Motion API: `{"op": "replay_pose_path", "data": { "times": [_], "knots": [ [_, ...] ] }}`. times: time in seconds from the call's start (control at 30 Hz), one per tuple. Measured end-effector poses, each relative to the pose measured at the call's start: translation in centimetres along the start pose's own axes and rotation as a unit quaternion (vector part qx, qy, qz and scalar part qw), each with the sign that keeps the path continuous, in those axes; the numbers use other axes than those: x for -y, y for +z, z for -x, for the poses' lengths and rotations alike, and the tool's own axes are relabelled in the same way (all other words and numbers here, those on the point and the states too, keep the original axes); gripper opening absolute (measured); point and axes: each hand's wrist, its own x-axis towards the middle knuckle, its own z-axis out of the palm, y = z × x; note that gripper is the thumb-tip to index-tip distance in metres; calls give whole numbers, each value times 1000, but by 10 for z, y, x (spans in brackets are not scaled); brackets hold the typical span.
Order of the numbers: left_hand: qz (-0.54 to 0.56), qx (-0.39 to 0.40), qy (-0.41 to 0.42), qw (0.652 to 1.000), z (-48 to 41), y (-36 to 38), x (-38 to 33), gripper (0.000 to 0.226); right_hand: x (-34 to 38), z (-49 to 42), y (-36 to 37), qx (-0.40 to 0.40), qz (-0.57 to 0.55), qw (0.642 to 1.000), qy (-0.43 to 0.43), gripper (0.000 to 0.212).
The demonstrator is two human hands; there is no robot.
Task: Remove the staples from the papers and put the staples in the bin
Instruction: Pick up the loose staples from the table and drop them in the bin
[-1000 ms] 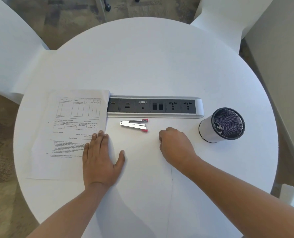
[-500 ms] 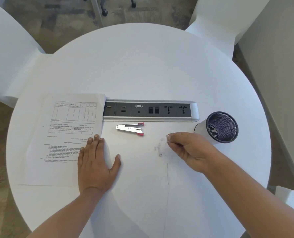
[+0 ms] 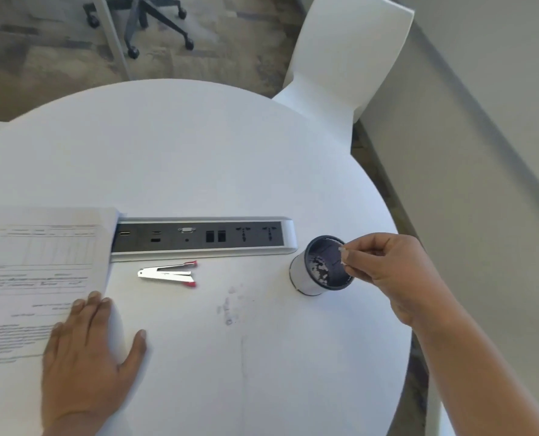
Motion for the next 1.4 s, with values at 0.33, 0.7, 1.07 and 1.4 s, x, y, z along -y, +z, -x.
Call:
{"op": "replay_pose_path", "data": {
  "times": [0.33,0.7,1.07,1.4],
  "knots": [
    [14,-5,6,1000,-1,1,-3,88,-11,-22,-5,-60,292,950,-95,16],
    [-2,7,1,1000,1,0,-1,87,-11,-20,9,-15,73,995,-73,16],
    [-17,21,-17,999,3,-3,-2,83,-36,5,112,162,125,972,-112,34],
    [-8,27,-25,999,3,-3,-2,82,-72,0,160,108,513,793,-309,25]
  ]
}}
